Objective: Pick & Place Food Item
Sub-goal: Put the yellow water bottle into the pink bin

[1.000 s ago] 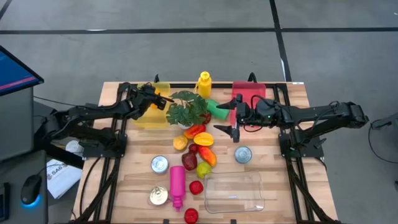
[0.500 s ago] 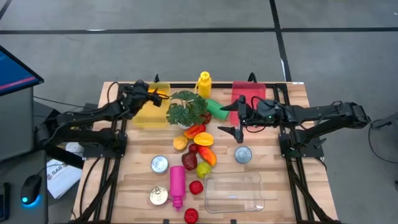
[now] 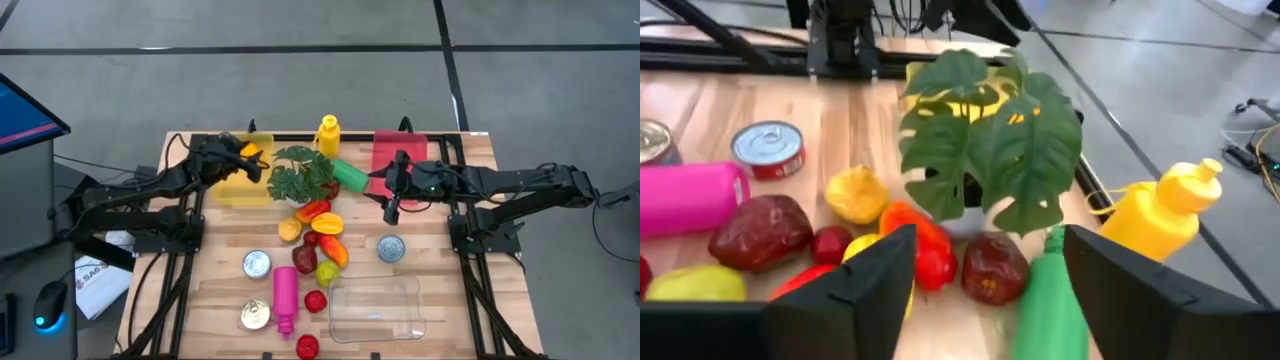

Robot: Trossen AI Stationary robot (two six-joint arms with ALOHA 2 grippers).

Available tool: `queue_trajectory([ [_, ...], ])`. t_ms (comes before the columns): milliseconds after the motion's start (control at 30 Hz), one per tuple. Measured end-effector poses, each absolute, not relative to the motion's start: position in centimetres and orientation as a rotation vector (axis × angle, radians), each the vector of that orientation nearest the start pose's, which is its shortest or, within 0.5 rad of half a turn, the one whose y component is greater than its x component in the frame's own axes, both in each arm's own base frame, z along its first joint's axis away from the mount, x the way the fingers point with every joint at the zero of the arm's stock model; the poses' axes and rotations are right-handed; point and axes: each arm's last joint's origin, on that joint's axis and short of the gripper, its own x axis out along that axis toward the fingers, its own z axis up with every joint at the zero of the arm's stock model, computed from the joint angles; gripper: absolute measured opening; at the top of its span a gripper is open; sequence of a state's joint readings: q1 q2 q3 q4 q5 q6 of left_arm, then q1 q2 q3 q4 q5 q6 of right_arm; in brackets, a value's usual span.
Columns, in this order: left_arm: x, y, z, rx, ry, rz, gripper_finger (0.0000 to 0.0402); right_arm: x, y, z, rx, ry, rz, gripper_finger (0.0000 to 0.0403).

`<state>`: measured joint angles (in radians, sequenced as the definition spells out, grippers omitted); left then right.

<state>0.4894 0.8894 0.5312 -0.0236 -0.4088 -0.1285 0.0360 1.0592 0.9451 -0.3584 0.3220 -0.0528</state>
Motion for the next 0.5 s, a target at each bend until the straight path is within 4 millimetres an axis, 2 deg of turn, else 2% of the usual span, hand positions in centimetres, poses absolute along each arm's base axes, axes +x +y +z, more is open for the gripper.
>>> queue_trajectory([
  [300, 17.5, 7.2, 22.0, -0.081, 0.251, 0.723, 0.0173, 22.6, 0.4, 29.9, -0.162, 0.542, -0.234, 0.0115],
  [500, 17.7, 5.9, 21.6, -0.04, 0.218, 0.651, 0.0136, 22.5, -0.3, 29.4, -0.171, 0.561, -0.26, 0.0042],
])
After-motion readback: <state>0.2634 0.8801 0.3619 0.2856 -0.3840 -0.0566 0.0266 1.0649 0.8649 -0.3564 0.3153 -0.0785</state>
